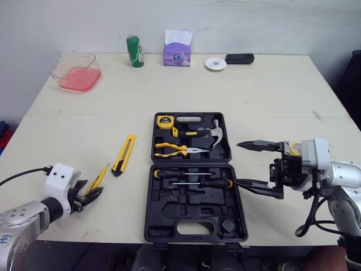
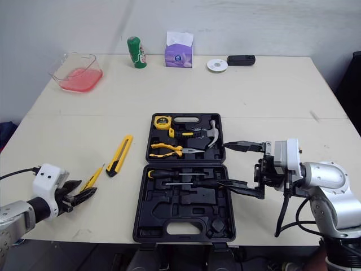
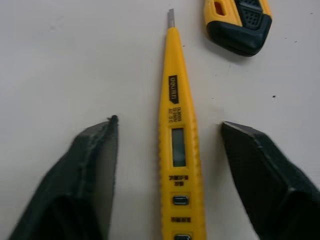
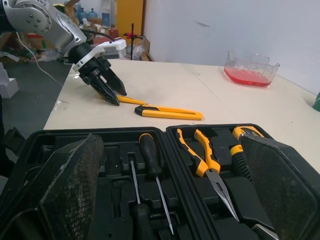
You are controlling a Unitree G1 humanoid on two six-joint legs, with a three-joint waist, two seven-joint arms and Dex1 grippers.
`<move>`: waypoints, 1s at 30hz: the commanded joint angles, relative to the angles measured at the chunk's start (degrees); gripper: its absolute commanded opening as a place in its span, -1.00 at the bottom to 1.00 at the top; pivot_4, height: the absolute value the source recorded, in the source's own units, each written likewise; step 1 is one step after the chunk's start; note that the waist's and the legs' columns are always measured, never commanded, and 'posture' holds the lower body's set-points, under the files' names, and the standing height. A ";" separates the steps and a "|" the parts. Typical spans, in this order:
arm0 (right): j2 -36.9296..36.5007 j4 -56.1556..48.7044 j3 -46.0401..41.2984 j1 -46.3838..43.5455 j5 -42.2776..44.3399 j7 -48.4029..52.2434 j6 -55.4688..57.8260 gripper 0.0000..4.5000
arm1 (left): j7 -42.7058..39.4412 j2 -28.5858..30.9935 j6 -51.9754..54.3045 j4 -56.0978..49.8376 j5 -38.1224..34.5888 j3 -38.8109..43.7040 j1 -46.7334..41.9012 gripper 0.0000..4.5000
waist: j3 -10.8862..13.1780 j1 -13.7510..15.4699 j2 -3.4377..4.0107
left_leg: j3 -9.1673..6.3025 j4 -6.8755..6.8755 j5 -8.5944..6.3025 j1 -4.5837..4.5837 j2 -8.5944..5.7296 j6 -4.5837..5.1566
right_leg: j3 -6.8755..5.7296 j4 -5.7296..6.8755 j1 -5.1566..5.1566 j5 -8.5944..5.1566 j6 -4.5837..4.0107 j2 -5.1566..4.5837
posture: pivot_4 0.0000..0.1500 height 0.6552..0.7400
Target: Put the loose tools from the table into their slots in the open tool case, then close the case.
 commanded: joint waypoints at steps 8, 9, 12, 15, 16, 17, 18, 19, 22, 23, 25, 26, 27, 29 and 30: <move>-0.88 0.45 -2.01 1.32 -0.88 1.66 -1.76 1.00 | 0.14 -4.45 0.26 0.85 0.89 0.02 3.68 -0.78 | -0.07 0.19 0.14 | 0.18 -0.03 -0.19 0.11 0.00 0.28 | 0.17 -0.02 0.00 0.00 0.01 0.01 | 1.00 1.00; -0.92 1.19 -2.21 1.31 -1.26 1.85 -2.15 1.00 | 0.17 -5.17 -0.92 1.21 0.94 1.07 3.60 -0.78 | -0.07 0.18 0.15 | 0.20 -0.03 -0.19 0.12 0.00 0.28 | 0.18 -0.02 0.00 0.00 0.01 0.01 | 1.00 1.00; -0.89 2.67 -2.73 1.60 -2.07 1.95 -3.12 1.00 | 0.22 -6.88 -5.57 1.99 1.36 4.43 3.13 -0.78 | -0.06 0.20 0.14 | 0.22 -0.02 -0.19 0.12 0.02 0.28 | 0.20 -0.01 -0.02 0.00 0.01 0.02 | 1.00 1.00; -0.78 3.15 -3.09 2.18 -2.55 1.64 -3.62 1.00 | -0.85 -8.84 -12.35 2.85 1.45 7.05 2.26 -0.78 | -0.04 0.28 0.12 | 0.22 -0.02 -0.19 0.10 0.05 0.28 | 0.20 -0.01 -0.05 0.01 0.01 0.05 | 1.00 1.00; -0.78 3.18 -3.16 2.37 -2.74 1.48 -3.72 1.00 | -2.14 -8.55 -15.31 3.08 2.02 7.56 2.24 -0.78 | -0.02 0.28 0.07 | 0.21 -0.01 -0.19 0.09 0.09 0.27 | 0.19 -0.01 -0.05 0.00 0.01 0.10 | 1.00 1.00; -0.79 3.18 -3.21 2.47 -2.86 1.38 -3.78 1.00 | -3.01 -8.26 -17.28 3.30 2.43 7.85 2.29 -0.78 | 0.01 0.28 0.02 | 0.21 0.00 -0.18 0.09 0.12 0.26 | 0.19 0.00 -0.06 0.00 0.00 0.13 | 1.00 1.00; -0.81 3.22 -3.25 2.51 -2.93 1.33 -3.81 1.00 | -3.62 -8.06 -18.67 3.54 2.69 7.96 2.34 -0.78 | 0.05 0.28 -0.04 | 0.21 0.01 -0.18 0.07 0.17 0.24 | 0.19 0.00 -0.08 0.01 -0.01 0.19 | 1.00 1.00; -0.88 3.42 -3.42 2.61 -2.99 1.47 -3.89 1.00 | -7.74 -6.61 -23.94 3.19 3.43 7.17 2.16 -0.78 | 0.07 0.29 -0.08 | 0.21 0.03 -0.20 0.05 0.20 0.22 | 0.19 -0.01 -0.09 0.02 -0.03 0.22 | 1.00 1.00; -1.56 3.21 -3.65 3.28 -2.39 1.76 -2.28 1.00 | -16.95 -2.92 -33.74 2.19 3.89 4.09 -0.11 -0.78 | 0.10 0.42 -0.14 | 0.26 0.04 -0.23 0.02 0.21 0.18 | 0.22 -0.03 -0.14 0.02 -0.04 0.22 | 1.00 1.00; -1.72 3.04 -3.75 3.59 -2.24 1.77 -1.90 1.00 | -20.55 -1.25 -35.69 1.41 3.34 2.29 -1.23 -0.78 | 0.10 0.62 -0.14 | 0.26 0.04 -0.25 0.00 0.20 0.15 | 0.22 -0.05 -0.14 0.02 -0.04 0.21 | 1.00 1.00; -1.86 2.67 -4.35 4.47 -2.09 1.16 -1.43 1.00 | -23.81 1.05 -36.96 0.28 2.45 -0.43 -4.06 -0.78 | 0.10 0.62 -0.14 | 0.26 0.05 -0.26 -0.07 0.19 0.13 | 0.21 -0.09 -0.19 0.02 -0.04 0.19 | 1.00 1.00; -1.96 2.41 -4.74 5.06 -2.11 1.02 -1.48 1.00 | -24.31 1.59 -36.46 -0.05 1.66 -1.43 -5.59 -0.78 | 0.10 0.58 -0.14 | 0.28 0.05 -0.24 -0.08 0.19 0.15 | 0.23 -0.11 -0.20 0.02 -0.04 0.18 | 1.00 1.00; -2.14 1.98 -5.25 5.91 -1.97 0.89 -1.25 1.00 | -24.89 2.36 -35.74 -0.53 1.10 -2.93 -7.43 -0.78 | 0.11 0.43 -0.14 | 0.28 0.04 -0.22 -0.08 0.20 0.15 | 0.23 -0.13 -0.19 0.02 -0.04 0.19 | 1.00 1.00; -2.53 0.97 -6.34 8.33 -1.72 1.06 -0.93 1.00 | -26.90 4.29 -34.20 -2.03 0.88 -7.08 -10.62 -0.78 | 0.11 0.35 -0.13 | 0.32 0.01 -0.17 -0.09 0.21 0.01 | 0.24 -0.17 -0.18 0.02 -0.03 0.24 | 1.00 1.00; -2.66 0.49 -6.93 9.58 -1.61 1.02 -0.73 1.00 | -27.80 5.34 -33.30 -2.78 1.01 -9.34 -12.14 -0.78 | 0.12 0.31 -0.12 | 0.35 0.01 -0.16 -0.09 0.24 0.00 | 0.24 -0.19 -0.18 0.02 -0.02 0.33 | 1.00 1.00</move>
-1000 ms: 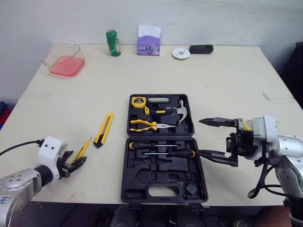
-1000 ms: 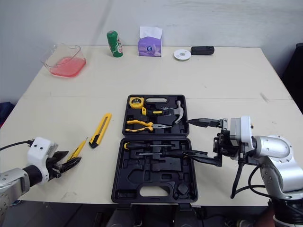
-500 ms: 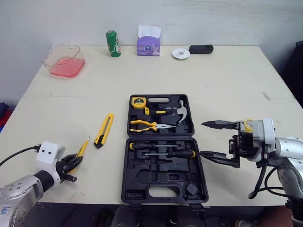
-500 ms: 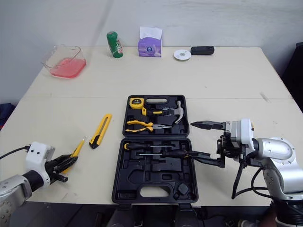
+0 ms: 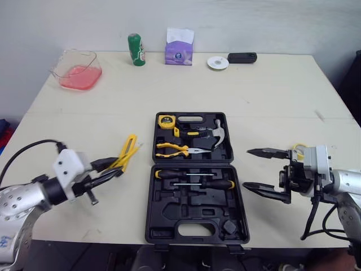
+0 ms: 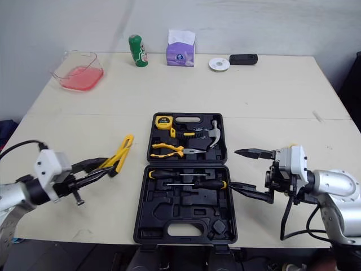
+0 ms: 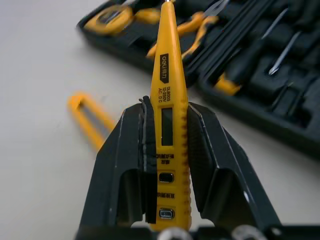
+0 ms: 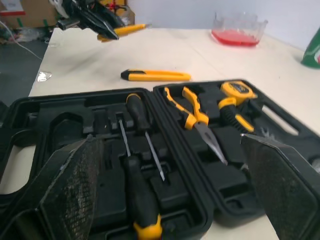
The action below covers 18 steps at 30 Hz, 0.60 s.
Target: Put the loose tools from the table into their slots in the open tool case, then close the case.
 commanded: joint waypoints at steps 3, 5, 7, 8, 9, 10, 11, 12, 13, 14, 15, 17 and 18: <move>-1.26 -3.74 -4.68 4.35 1.97 -0.68 0.78 1.00 | -3.00 4.57 4.36 -4.02 -0.14 -8.57 -5.82 -0.78 | 0.01 -0.28 0.01 | 0.18 0.02 0.01 0.01 0.12 0.00 | 0.00 0.11 0.01 0.03 0.05 0.23 | 1.00 1.00; -1.23 -4.20 -4.96 4.87 2.14 -1.18 1.36 1.00 | -2.56 4.57 7.10 -3.76 -1.55 -10.34 -8.82 -0.78 | 0.04 -0.50 -0.02 | 0.43 0.02 0.00 0.16 0.15 0.01 | -0.05 0.11 0.01 0.06 0.11 0.28 | 1.00 1.00; -1.24 -4.58 -5.49 6.77 1.91 -0.68 1.25 1.00 | -4.95 5.98 10.64 -3.33 -1.46 -15.76 -15.95 -0.78 | 0.09 -0.34 -0.10 | 0.46 0.07 0.00 0.21 0.16 0.02 | -0.04 0.05 0.00 0.06 0.12 0.28 | 1.00 1.00; -1.20 -4.78 -5.69 7.52 1.81 -0.59 1.16 1.00 | -6.09 6.63 12.04 -3.06 -1.11 -18.08 -19.01 -0.78 | 0.12 -0.01 -0.16 | 0.43 0.10 0.01 0.21 0.15 0.02 | -0.01 0.12 -0.01 0.06 0.12 0.28 | 1.00 1.00; -1.18 -4.67 -6.06 8.57 1.56 -0.26 0.76 1.00 | -7.34 7.16 14.35 -2.96 -0.73 -21.31 -23.21 -0.78 | 0.13 0.24 -0.17 | 0.40 0.13 0.03 0.18 0.15 0.03 | 0.02 0.15 -0.02 0.07 0.12 0.32 | 1.00 1.00; -1.10 -4.63 -6.35 9.41 1.34 -0.09 0.36 1.00 | -8.30 7.90 16.85 -3.26 -0.29 -24.13 -26.37 -0.78 | 0.13 0.44 -0.18 | 0.38 0.15 0.07 0.19 0.09 0.02 | 0.06 0.21 -0.02 0.07 0.13 0.40 | 1.00 1.00; -1.05 -4.64 -6.57 10.10 1.20 0.02 0.01 1.00 | -8.84 8.43 19.08 -3.78 -0.22 -26.32 -28.57 -0.78 | 0.13 0.35 -0.17 | 0.34 0.18 0.12 0.18 0.02 0.01 | 0.20 0.25 -0.02 0.09 0.15 0.40 | 1.00 1.00; -1.00 -4.67 -6.72 10.61 1.14 0.07 -0.21 1.00 | -8.80 8.84 21.48 -4.36 -0.31 -27.96 -30.12 -0.78 | 0.13 0.22 -0.17 | 0.39 0.15 0.13 0.20 -0.02 0.03 | 0.37 0.24 -0.02 0.12 0.19 0.40 | 1.00 1.00; -0.95 -4.81 -6.83 11.04 1.13 0.04 -0.33 1.00 | -9.05 9.28 22.68 -4.77 -0.18 -29.01 -30.98 -0.78 | 0.13 0.04 -0.17 | 0.42 0.13 0.13 0.22 -0.08 0.06 | 0.52 0.25 -0.02 0.14 0.22 0.37 | 1.00 1.00; -0.93 -4.86 -6.94 11.49 1.13 0.18 -0.51 1.00 | -8.84 9.49 23.70 -5.16 0.25 -30.11 -31.89 -0.78 | 0.13 -0.24 -0.17 | 0.45 0.11 0.11 0.21 -0.08 0.08 | 0.58 0.21 -0.03 0.14 0.23 0.38 | 1.00 1.00; -0.90 -4.97 -7.10 12.08 1.11 0.39 -0.72 1.00 | -8.08 9.71 25.85 -5.67 0.73 -31.37 -33.00 -0.78 | 0.14 -0.42 -0.18 | 0.53 0.09 0.11 0.23 -0.07 0.09 | 0.69 0.18 -0.05 0.16 0.25 0.38 | 1.00 1.00; -0.83 -5.11 -7.47 12.88 1.18 0.61 -0.98 1.00 | -6.89 9.64 28.47 -6.36 2.05 -33.58 -35.00 -0.78 | 0.16 -0.53 -0.22 | 0.59 0.09 0.12 0.18 -0.02 0.08 | 0.76 0.18 -0.15 0.15 0.26 0.52 | 1.00 1.00; -0.81 -5.16 -7.69 13.29 1.28 0.67 -1.06 1.00 | -6.48 9.53 30.00 -6.68 2.22 -34.42 -35.89 -0.78 | 0.18 -0.43 -0.24 | 0.61 0.11 0.13 0.16 0.03 0.06 | 0.77 0.18 -0.17 0.15 0.26 0.60 | 1.00 1.00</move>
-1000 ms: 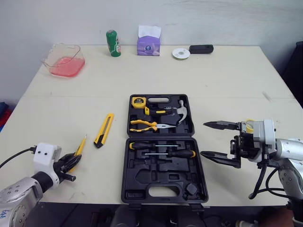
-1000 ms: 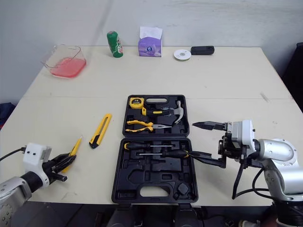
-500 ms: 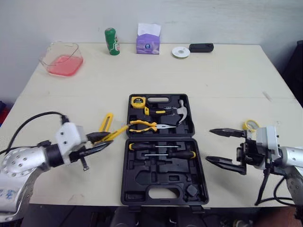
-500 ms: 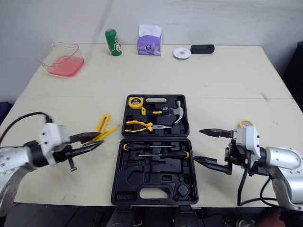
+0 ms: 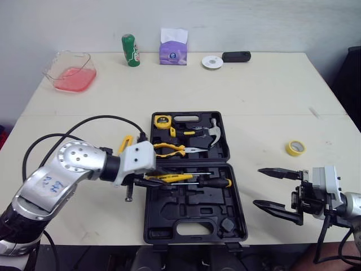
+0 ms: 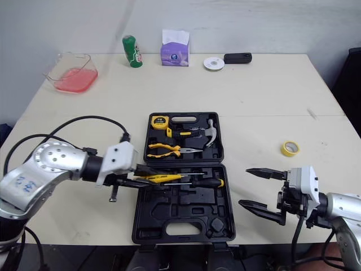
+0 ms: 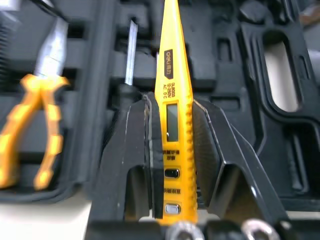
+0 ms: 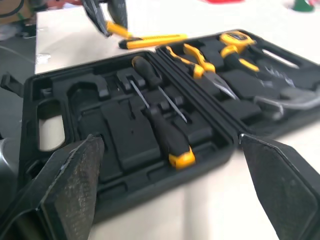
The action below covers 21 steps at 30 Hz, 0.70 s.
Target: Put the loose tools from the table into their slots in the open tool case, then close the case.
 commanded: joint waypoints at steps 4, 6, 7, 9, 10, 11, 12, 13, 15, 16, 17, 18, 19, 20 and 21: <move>-0.20 -2.38 -2.55 2.30 0.99 0.76 -1.62 1.00 | 0.36 0.52 6.99 -3.09 2.47 -6.18 -6.19 -0.78 | 0.03 0.54 -0.05 | 0.03 0.15 0.01 -0.03 0.20 -0.05 | 0.17 -0.03 -0.03 0.00 0.00 0.40 | 1.00 1.00; -0.29 -2.72 -2.68 2.69 1.18 0.66 -1.51 1.00 | 0.35 -0.27 8.24 -2.94 3.67 -9.28 -8.17 -0.78 | 0.03 0.61 -0.06 | 0.04 0.19 0.02 -0.03 0.22 -0.07 | 0.24 0.00 -0.03 0.00 -0.01 0.42 | 1.00 1.00; -0.32 -2.78 -2.67 2.82 1.19 0.62 -1.49 1.00 | 0.05 -1.18 8.55 -2.47 4.10 -11.09 -9.41 -0.78 | 0.04 0.64 -0.07 | 0.04 0.21 0.02 -0.03 0.23 -0.08 | 0.27 0.03 -0.03 0.00 -0.01 0.42 | 1.00 1.00; -0.40 -2.96 -2.50 3.23 0.89 0.75 -1.64 1.00 | -0.98 -2.72 10.00 -2.17 3.64 -13.80 -11.16 -0.78 | 0.04 0.72 -0.07 | 0.03 0.29 0.02 -0.03 0.23 -0.08 | 0.29 0.08 -0.03 0.00 -0.01 0.42 | 1.00 1.00; -0.29 -3.23 -2.21 2.96 0.90 0.26 -1.38 1.00 | -0.86 -3.01 10.41 -1.97 4.48 -15.03 -11.81 -0.78 | 0.04 0.67 -0.08 | 0.03 0.35 0.02 -0.04 0.23 -0.08 | 0.29 0.12 -0.03 0.00 -0.02 0.42 | 1.00 1.00; -0.20 -3.46 -2.11 2.81 0.98 -0.09 -1.18 1.00 | -0.67 -3.11 10.77 -1.96 5.18 -15.81 -12.24 -0.78 | 0.05 0.66 -0.08 | 0.04 0.38 0.00 -0.05 0.24 -0.09 | 0.32 0.14 -0.03 0.00 -0.02 0.43 | 1.00 1.00; -0.20 -3.73 -1.94 2.68 0.93 -0.33 -1.02 1.00 | -0.03 -3.14 11.33 -1.81 6.07 -16.53 -12.50 -0.78 | 0.05 0.52 -0.08 | 0.03 0.39 0.00 -0.05 0.25 -0.09 | 0.33 0.16 -0.03 0.00 -0.02 0.43 | 1.00 1.00; -0.22 -3.98 -1.84 2.64 0.90 -0.53 -0.85 1.00 | 0.29 -2.95 11.43 -1.63 7.04 -17.42 -12.68 -0.78 | 0.05 0.43 -0.08 | 0.04 0.39 0.00 -0.05 0.28 -0.10 | 0.35 0.17 -0.05 0.00 -0.03 0.46 | 1.00 1.00; -0.28 -4.45 -1.55 2.65 0.86 -0.87 -0.44 1.00 | 0.29 -2.63 10.64 -0.82 8.96 -19.26 -12.61 -0.78 | 0.05 0.48 -0.08 | 0.07 0.42 -0.01 -0.04 0.32 -0.12 | 0.37 0.23 -0.08 -0.02 -0.07 0.51 | 1.00 1.00; -0.26 -4.70 -1.40 2.57 0.95 -1.22 -0.11 1.00 | -0.13 -2.46 9.97 -0.30 9.99 -20.32 -12.68 -0.78 | 0.05 0.52 -0.08 | 0.07 0.45 0.00 -0.05 0.32 -0.12 | 0.37 0.30 -0.10 -0.05 -0.10 0.50 | 1.00 1.00; -0.26 -4.85 -1.30 2.50 1.01 -1.47 0.12 1.00 | -0.47 -2.41 9.55 0.05 10.71 -20.97 -12.72 -0.78 | 0.05 0.57 -0.08 | 0.07 0.48 0.00 -0.05 0.32 -0.13 | 0.36 0.36 -0.13 -0.06 -0.13 0.50 | 1.00 1.00; -0.30 -5.06 -1.19 2.36 1.06 -1.75 0.34 1.00 | 0.06 -3.12 9.35 0.63 11.31 -21.10 -12.56 -0.78 | 0.05 0.60 -0.08 | 0.07 0.52 0.00 -0.08 0.32 -0.13 | 0.37 0.39 -0.17 -0.07 -0.14 0.50 | 1.00 1.00; -0.29 -5.28 -1.03 2.20 1.02 -2.05 0.50 1.00 | 0.49 -3.80 9.09 1.19 11.89 -21.27 -12.37 -0.78 | 0.05 0.60 -0.08 | 0.07 0.58 0.00 -0.14 0.33 -0.13 | 0.37 0.43 -0.22 -0.07 -0.14 0.50 | 1.00 1.00; -0.27 -5.46 -0.92 2.12 0.96 -2.23 0.58 1.00 | 0.77 -4.29 8.90 1.52 12.32 -21.29 -12.16 -0.78 | 0.05 0.61 -0.08 | 0.07 0.65 -0.01 -0.17 0.33 -0.12 | 0.37 0.47 -0.23 -0.07 -0.14 0.49 | 1.00 1.00; -0.26 -5.63 -0.85 2.07 0.92 -2.40 0.69 1.00 | 1.17 -4.66 9.02 1.75 12.96 -21.47 -11.99 -0.78 | 0.05 0.62 -0.09 | 0.07 0.68 -0.01 -0.17 0.33 -0.11 | 0.38 0.48 -0.23 -0.07 -0.14 0.48 | 1.00 1.00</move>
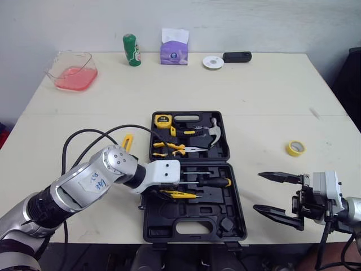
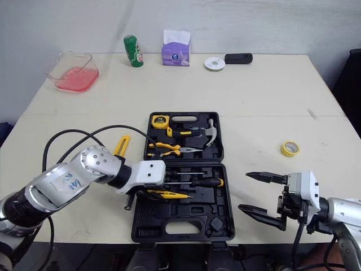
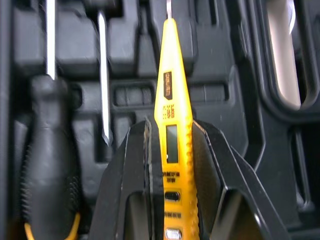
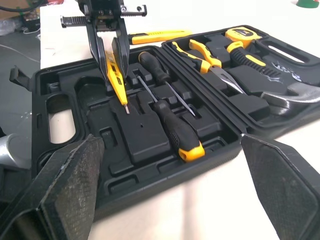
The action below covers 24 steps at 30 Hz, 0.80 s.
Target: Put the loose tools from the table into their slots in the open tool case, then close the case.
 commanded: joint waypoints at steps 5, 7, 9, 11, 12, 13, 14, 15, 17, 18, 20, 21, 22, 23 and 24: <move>-0.12 -3.28 -0.44 -0.23 1.01 -1.34 0.76 1.00 | 1.98 -0.94 0.58 0.84 4.02 -2.03 0.91 -0.78 | 0.00 0.05 -0.01 | -0.02 0.09 -0.01 -0.01 0.00 0.02 | 0.01 0.07 0.01 0.00 0.00 -0.02 | 1.00 1.00; -0.08 -3.77 -0.50 -0.04 1.15 -1.65 0.89 1.00 | 2.56 -0.96 0.97 0.69 4.41 -1.94 1.30 -0.78 | 0.00 0.06 -0.01 | -0.02 0.10 -0.01 0.01 0.00 0.02 | 0.01 0.09 0.02 0.00 0.00 -0.03 | 1.00 1.00; -0.09 -4.39 -0.59 0.28 1.32 -1.91 1.09 1.00 | 2.61 -0.52 1.15 0.57 4.48 -1.45 1.70 -0.78 | -0.01 0.07 -0.01 | -0.02 0.11 -0.01 0.02 0.00 0.02 | 0.01 0.11 0.03 0.00 0.00 -0.03 | 1.00 1.00; -0.05 -4.72 -0.67 0.50 1.44 -2.08 1.24 1.00 | 2.59 -0.46 1.37 0.65 4.47 -1.21 1.52 -0.78 | -0.01 0.06 -0.01 | -0.03 0.13 -0.01 0.03 0.00 0.02 | 0.01 0.14 0.04 0.00 0.00 -0.05 | 1.00 1.00; -0.05 -4.84 -0.66 0.51 1.45 -2.15 1.31 1.00 | 2.58 -0.58 1.52 0.75 4.45 -1.14 1.23 -0.78 | -0.01 0.06 -0.01 | -0.03 0.14 -0.01 0.04 0.00 0.03 | 0.01 0.14 0.05 0.00 0.00 -0.05 | 1.00 1.00; -0.03 -4.90 -0.69 0.55 1.46 -2.15 1.34 1.00 | 2.62 -0.68 1.67 0.77 4.43 -1.13 1.03 -0.78 | -0.01 0.06 -0.01 | -0.03 0.14 -0.01 0.04 0.00 0.03 | 0.01 0.15 0.06 0.00 0.00 -0.05 | 1.00 1.00; -0.10 -5.03 -0.67 0.42 1.52 -2.20 1.54 1.00 | 2.99 -1.14 2.19 0.91 4.53 -1.06 0.36 -0.78 | -0.01 0.05 -0.01 | -0.03 0.14 -0.01 0.04 0.00 0.03 | 0.01 0.16 0.05 0.00 0.00 -0.05 | 1.00 1.00; -0.14 -5.13 -0.66 0.31 1.56 -2.24 1.70 1.00 | 3.26 -1.47 2.56 0.99 4.61 -1.02 -0.10 -0.78 | -0.01 0.06 -0.01 | -0.03 0.14 -0.01 0.04 0.00 0.03 | 0.01 0.16 0.05 0.00 0.00 -0.05 | 1.00 1.00; -0.40 -5.50 -0.46 -0.32 1.76 -2.66 2.38 1.00 | 3.28 -1.88 3.56 0.87 4.23 -0.70 -0.71 -0.78 | -0.01 0.09 -0.01 | -0.03 0.16 -0.01 0.04 0.00 0.03 | 0.01 0.18 0.05 0.00 0.00 -0.05 | 1.00 1.00; -0.46 -5.61 -0.41 -0.49 1.81 -2.77 2.56 1.00 | 3.18 -1.93 3.85 0.80 4.08 -0.59 -0.75 -0.78 | -0.01 0.09 -0.02 | -0.03 0.19 0.00 0.04 -0.01 0.04 | 0.01 0.21 0.05 0.00 0.00 -0.06 | 1.00 1.00; -0.50 -5.80 -0.30 -0.75 1.88 -3.00 2.94 1.00 | 2.55 -1.13 3.66 1.01 4.50 -0.78 -1.04 -0.78 | -0.01 0.07 -0.02 | -0.04 0.21 0.00 0.04 -0.01 0.05 | 0.01 0.23 0.05 0.00 0.00 -0.06 | 1.00 1.00; -0.47 -5.87 -0.28 -0.82 1.86 -3.05 3.10 1.00 | 2.36 -0.83 3.49 1.17 4.73 -0.87 -1.22 -0.78 | -0.01 0.05 -0.02 | -0.04 0.21 0.00 0.04 -0.01 0.04 | 0.01 0.24 0.05 0.00 0.00 -0.06 | 1.00 1.00; -0.45 -5.92 -0.27 -0.86 1.84 -3.07 3.21 1.00 | 2.26 -0.66 3.37 1.27 4.86 -0.93 -1.33 -0.78 | -0.01 0.05 -0.02 | -0.04 0.21 0.00 0.04 -0.01 0.04 | 0.02 0.25 0.05 0.00 0.00 -0.06 | 1.00 1.00; -0.41 -6.07 -0.13 -1.10 1.86 -3.29 3.42 1.00 | 2.13 -0.71 3.32 1.46 4.93 -0.97 -1.83 -0.78 | -0.01 0.05 -0.01 | -0.04 0.21 0.00 0.04 -0.01 0.04 | 0.02 0.25 0.05 0.00 0.00 -0.06 | 1.00 1.00; -0.38 -6.23 0.07 -1.39 1.86 -3.54 3.63 1.00 | 2.02 -0.81 3.38 1.59 4.95 -1.08 -2.25 -0.78 | -0.01 0.04 -0.02 | -0.04 0.21 0.00 0.04 -0.01 0.04 | 0.02 0.26 0.04 0.00 0.00 -0.06 | 1.00 1.00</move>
